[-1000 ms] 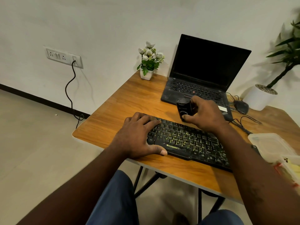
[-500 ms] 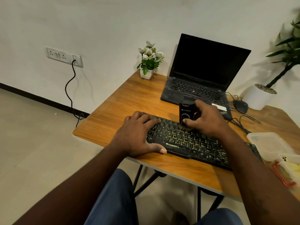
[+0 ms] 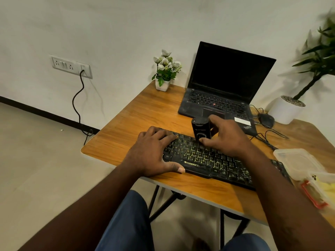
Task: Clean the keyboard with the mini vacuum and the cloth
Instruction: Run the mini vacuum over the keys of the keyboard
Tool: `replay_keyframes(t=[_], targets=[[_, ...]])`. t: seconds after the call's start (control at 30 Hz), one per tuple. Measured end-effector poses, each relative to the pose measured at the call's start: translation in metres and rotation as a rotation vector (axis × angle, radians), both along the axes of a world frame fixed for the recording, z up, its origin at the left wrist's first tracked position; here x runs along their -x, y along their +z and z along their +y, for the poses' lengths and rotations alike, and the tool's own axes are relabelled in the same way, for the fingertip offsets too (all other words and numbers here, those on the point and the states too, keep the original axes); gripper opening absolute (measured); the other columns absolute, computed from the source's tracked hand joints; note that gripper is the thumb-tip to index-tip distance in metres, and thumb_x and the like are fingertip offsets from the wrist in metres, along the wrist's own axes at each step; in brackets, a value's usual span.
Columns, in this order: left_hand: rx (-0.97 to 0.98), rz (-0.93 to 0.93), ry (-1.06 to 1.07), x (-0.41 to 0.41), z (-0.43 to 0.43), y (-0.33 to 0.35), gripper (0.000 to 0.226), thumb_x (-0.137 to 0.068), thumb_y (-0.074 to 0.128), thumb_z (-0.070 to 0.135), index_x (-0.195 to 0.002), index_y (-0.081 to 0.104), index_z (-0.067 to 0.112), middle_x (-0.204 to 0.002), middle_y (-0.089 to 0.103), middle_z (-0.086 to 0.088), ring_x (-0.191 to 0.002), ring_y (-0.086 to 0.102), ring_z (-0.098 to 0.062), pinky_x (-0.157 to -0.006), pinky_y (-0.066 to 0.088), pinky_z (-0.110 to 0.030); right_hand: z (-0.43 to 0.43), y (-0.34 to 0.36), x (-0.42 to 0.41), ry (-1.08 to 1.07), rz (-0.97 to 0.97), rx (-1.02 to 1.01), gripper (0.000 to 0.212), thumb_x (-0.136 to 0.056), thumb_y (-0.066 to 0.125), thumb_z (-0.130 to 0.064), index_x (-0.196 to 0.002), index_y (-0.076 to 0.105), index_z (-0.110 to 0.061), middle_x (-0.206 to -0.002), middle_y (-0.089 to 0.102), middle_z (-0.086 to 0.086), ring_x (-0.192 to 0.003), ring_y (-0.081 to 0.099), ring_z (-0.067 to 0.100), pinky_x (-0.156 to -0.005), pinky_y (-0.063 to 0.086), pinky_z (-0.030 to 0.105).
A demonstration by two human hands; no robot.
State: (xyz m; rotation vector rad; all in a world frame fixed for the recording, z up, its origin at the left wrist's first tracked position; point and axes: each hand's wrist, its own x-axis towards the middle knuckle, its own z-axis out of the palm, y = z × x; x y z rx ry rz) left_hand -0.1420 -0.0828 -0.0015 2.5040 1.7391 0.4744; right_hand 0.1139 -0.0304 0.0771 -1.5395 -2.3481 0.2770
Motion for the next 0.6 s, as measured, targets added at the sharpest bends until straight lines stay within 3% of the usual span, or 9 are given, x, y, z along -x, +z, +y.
replay_keyframes(t=[0.1,0.17,0.23,0.33,0.37,0.43,0.5,0.6], targets=[[0.003,-0.001,-0.003,-0.0003,0.0000,-0.0002,0.119,-0.063,0.032,0.107,-0.158,0.029,0.036,-0.158,0.036,0.010,-0.143,0.025,-0.016,-0.117,0.029,-0.044,0.0004,-0.0006,-0.0003,-0.113,-0.061,-0.146,0.046,-0.081,0.084,-0.035,-0.119,0.059,-0.027,-0.112,0.071,-0.006,-0.095,0.068,0.017,-0.073,0.057,0.034],[0.003,0.001,0.002,-0.0006,0.0000,-0.0003,0.119,-0.063,0.032,0.107,-0.158,0.029,0.036,-0.158,0.036,0.011,-0.143,0.025,-0.016,-0.117,0.029,-0.045,0.0011,0.0000,-0.0040,-0.040,0.102,0.000,0.046,-0.081,0.086,-0.030,-0.119,0.060,-0.026,-0.109,0.069,-0.011,-0.093,0.068,0.010,-0.067,0.054,0.021],[0.005,0.000,0.004,-0.0007,0.0003,-0.0002,0.119,-0.062,0.032,0.107,-0.158,0.029,0.036,-0.158,0.036,0.011,-0.143,0.025,-0.016,-0.117,0.029,-0.045,-0.0030,0.0006,-0.0024,0.013,0.121,0.112,0.048,-0.082,0.085,-0.028,-0.121,0.059,-0.025,-0.111,0.068,-0.011,-0.091,0.066,0.006,-0.063,0.051,0.016],[0.012,-0.006,0.001,-0.0005,-0.0006,0.0005,0.120,-0.062,0.031,0.108,-0.158,0.029,0.036,-0.158,0.035,0.011,-0.143,0.024,-0.016,-0.117,0.029,-0.045,-0.0024,-0.0010,0.0014,-0.125,-0.074,-0.126,0.048,-0.082,0.084,-0.034,-0.121,0.058,-0.026,-0.112,0.069,-0.006,-0.093,0.066,0.016,-0.070,0.056,0.030],[0.010,-0.006,0.000,-0.0004,-0.0011,0.0005,0.120,-0.062,0.030,0.108,-0.158,0.029,0.037,-0.158,0.035,0.011,-0.143,0.024,-0.016,-0.117,0.029,-0.045,-0.0018,-0.0014,0.0003,-0.135,-0.059,-0.135,0.047,-0.082,0.085,-0.035,-0.119,0.059,-0.025,-0.112,0.070,-0.005,-0.094,0.067,0.017,-0.073,0.058,0.035],[0.006,-0.008,0.000,-0.0001,-0.0017,0.0004,0.119,-0.062,0.031,0.107,-0.158,0.029,0.036,-0.158,0.036,0.010,-0.143,0.025,-0.016,-0.117,0.029,-0.045,-0.0020,-0.0011,-0.0021,-0.048,0.092,-0.004,0.046,-0.081,0.086,-0.030,-0.118,0.060,-0.024,-0.111,0.071,-0.006,-0.095,0.069,0.015,-0.074,0.061,0.035],[0.006,-0.010,-0.002,0.0005,-0.0012,0.0003,0.119,-0.062,0.032,0.107,-0.158,0.029,0.036,-0.158,0.037,0.010,-0.143,0.025,-0.016,-0.116,0.029,-0.045,-0.0043,-0.0026,-0.0022,0.000,0.101,0.067,0.046,-0.081,0.086,-0.029,-0.119,0.060,-0.025,-0.111,0.070,-0.007,-0.096,0.069,0.014,-0.075,0.062,0.035],[0.007,-0.027,-0.014,0.0008,-0.0005,0.0004,0.119,-0.062,0.035,0.107,-0.158,0.026,0.037,-0.158,0.037,0.009,-0.143,0.026,-0.016,-0.116,0.030,-0.046,-0.0021,-0.0067,-0.0006,-0.162,-0.068,-0.210,0.045,-0.082,0.084,-0.035,-0.119,0.059,-0.026,-0.113,0.071,-0.003,-0.094,0.066,0.017,-0.074,0.057,0.035]])
